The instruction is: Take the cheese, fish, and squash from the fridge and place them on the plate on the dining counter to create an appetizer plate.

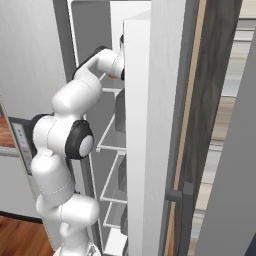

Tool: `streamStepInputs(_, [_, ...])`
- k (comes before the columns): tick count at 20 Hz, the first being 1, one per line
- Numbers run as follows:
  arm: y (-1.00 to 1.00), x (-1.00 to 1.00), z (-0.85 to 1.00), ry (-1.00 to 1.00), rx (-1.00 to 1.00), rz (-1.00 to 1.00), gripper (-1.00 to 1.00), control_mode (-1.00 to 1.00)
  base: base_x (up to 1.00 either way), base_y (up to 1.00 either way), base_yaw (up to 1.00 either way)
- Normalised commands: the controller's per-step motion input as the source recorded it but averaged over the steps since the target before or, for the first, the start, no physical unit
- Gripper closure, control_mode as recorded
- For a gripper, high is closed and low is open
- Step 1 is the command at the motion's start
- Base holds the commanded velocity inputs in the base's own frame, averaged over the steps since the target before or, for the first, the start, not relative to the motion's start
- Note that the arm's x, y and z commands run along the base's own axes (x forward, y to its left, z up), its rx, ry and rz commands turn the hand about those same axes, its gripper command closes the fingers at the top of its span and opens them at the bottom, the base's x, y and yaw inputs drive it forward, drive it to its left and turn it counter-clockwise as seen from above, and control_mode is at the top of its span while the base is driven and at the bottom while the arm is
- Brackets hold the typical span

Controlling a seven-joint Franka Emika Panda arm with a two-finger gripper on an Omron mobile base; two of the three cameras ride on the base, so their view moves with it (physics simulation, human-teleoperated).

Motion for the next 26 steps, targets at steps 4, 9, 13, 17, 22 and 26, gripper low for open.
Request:
streamStepInputs(4, [0.03, -0.79, -0.08, -0.06, 0.00, 0.00, 1.00, -1.00, 0.00, 0.00, 0.00])
streamStepInputs(9, [0.03, -1.00, 0.08, -0.05, 0.00, 0.00, 1.00, -1.00, 0.00, 0.00, 0.00])
streamStepInputs(13, [0.17, -1.00, 0.01, -0.05, 0.00, 0.00, 1.00, -1.00, 0.00, 0.00, 0.00])
streamStepInputs(17, [0.39, -0.97, 0.00, -0.06, 0.00, 0.00, 1.00, -1.00, 0.00, 0.00, 0.00])
streamStepInputs(22, [0.11, -0.99, 0.23, -0.12, 0.00, 0.01, 1.00, -1.00, 0.00, 0.00, 0.00])
streamStepInputs(26, [0.08, -1.00, 0.12, -0.12, 0.00, 0.01, 1.00, -1.00, 0.00, 0.00, 0.00])
